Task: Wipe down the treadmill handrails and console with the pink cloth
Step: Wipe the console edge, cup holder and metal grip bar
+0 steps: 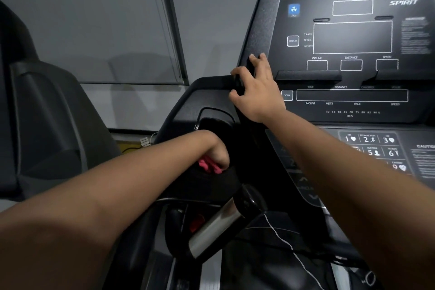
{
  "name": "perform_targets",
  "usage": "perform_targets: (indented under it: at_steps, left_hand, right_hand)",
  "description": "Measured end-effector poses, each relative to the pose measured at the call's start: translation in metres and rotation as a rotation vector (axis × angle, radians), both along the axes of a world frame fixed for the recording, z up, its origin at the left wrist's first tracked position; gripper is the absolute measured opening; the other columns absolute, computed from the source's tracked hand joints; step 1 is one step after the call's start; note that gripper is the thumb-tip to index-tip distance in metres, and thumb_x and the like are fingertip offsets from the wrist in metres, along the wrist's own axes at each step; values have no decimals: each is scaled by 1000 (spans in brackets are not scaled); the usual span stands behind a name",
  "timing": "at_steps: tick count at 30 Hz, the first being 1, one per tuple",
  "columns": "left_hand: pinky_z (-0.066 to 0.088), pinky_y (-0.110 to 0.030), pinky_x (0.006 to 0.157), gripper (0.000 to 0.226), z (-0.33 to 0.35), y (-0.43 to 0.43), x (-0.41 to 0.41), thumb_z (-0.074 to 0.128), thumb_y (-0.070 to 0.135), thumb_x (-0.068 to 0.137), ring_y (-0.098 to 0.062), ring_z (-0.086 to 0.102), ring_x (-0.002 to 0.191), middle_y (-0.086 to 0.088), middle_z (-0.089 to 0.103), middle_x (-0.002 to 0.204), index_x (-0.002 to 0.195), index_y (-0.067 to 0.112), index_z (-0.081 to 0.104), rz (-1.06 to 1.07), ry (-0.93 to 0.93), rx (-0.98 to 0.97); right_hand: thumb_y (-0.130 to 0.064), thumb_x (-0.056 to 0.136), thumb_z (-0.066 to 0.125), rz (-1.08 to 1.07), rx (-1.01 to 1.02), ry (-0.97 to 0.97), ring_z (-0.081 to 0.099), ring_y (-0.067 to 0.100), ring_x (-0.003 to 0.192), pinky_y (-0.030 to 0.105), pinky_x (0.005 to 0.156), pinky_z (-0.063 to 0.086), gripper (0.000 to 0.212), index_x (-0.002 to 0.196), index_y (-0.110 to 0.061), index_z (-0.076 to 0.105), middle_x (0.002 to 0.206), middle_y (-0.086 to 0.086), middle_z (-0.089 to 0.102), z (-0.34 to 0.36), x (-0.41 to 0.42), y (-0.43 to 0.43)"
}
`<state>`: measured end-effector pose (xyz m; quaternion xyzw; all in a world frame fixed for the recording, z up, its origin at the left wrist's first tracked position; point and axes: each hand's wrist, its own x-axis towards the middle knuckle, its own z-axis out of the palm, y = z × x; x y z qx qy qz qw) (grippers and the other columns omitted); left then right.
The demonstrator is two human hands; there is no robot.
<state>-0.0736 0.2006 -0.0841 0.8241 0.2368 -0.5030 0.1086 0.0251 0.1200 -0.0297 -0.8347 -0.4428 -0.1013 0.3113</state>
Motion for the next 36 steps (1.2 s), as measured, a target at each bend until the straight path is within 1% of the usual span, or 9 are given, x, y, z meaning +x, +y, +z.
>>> perform_targets:
  at_steps: [8, 10, 13, 19, 24, 27, 29, 31, 36]
  left_hand:
    - [36, -27, 51, 25, -12, 12, -7, 53, 7, 83, -14, 44, 40, -2, 49, 45, 57, 7, 55, 213, -521, -112]
    - [41, -23, 51, 9, -15, 8, -12, 59, 6, 80, -17, 54, 54, -3, 59, 61, 81, 5, 67, 240, -612, -36]
    - [47, -25, 71, 26, -20, 5, -17, 53, 8, 85, -28, 63, 91, -15, 65, 102, 107, 4, 66, 82, -644, 118]
    - [35, -40, 103, 49, -27, -1, -16, 39, 11, 97, -39, 24, 137, -17, 13, 156, 146, 9, 33, -381, -446, 511]
    - [36, -41, 96, 52, -37, -14, 0, 26, 17, 102, -35, 18, 141, -10, 5, 159, 152, 15, 11, -549, -310, 765]
    - [37, -38, 66, 46, -40, -9, 7, 39, 3, 87, -30, 47, 105, -16, 48, 124, 131, 11, 48, -473, -181, 864]
    - [32, -34, 65, 36, -55, 2, 16, 34, -4, 76, -21, 43, 85, -10, 49, 84, 99, 12, 56, -399, -3, 772]
    - [33, -33, 65, 21, -44, -1, 15, 43, 18, 84, -16, 45, 87, -2, 52, 85, 96, 18, 61, -398, 135, 801]
    - [40, -36, 93, 37, 3, -13, -3, 41, 30, 95, -23, 54, 115, -1, 56, 119, 125, 15, 56, -139, -328, 406]
  right_hand:
    - [-34, 86, 53, -11, -49, -37, -7, 24, 147, 39, 113, 20, 45, 130, -25, 47, 158, 11, 10, 0, 0, 2]
    - [-34, 86, 52, -16, -51, -40, -7, 24, 147, 39, 113, 19, 45, 130, -26, 47, 158, 11, 10, 0, 0, 2]
    - [-34, 87, 52, -11, -52, -42, -7, 24, 147, 40, 113, 20, 45, 130, -25, 46, 158, 11, 10, 1, 0, 2]
    - [-34, 86, 53, -7, -40, -30, -7, 23, 147, 39, 113, 20, 45, 129, -26, 47, 158, 10, 11, 1, -1, 1]
    - [-34, 85, 54, -4, -26, -24, -6, 23, 147, 39, 113, 21, 44, 128, -26, 48, 157, 10, 13, 0, 0, 0]
    - [-34, 85, 55, 10, -24, -23, -6, 23, 147, 39, 112, 22, 44, 128, -26, 48, 157, 10, 13, -1, 1, 0]
    - [-34, 85, 55, 13, -19, -20, -6, 22, 147, 39, 112, 22, 43, 127, -26, 48, 157, 10, 13, -1, 0, 1]
    - [-34, 86, 55, 16, -25, -18, -7, 22, 147, 38, 112, 22, 43, 127, -27, 48, 157, 10, 12, 0, -1, 1]
    - [-34, 87, 54, 8, -37, -10, -8, 23, 147, 36, 113, 18, 44, 129, -27, 46, 158, 10, 10, 2, -1, 0]
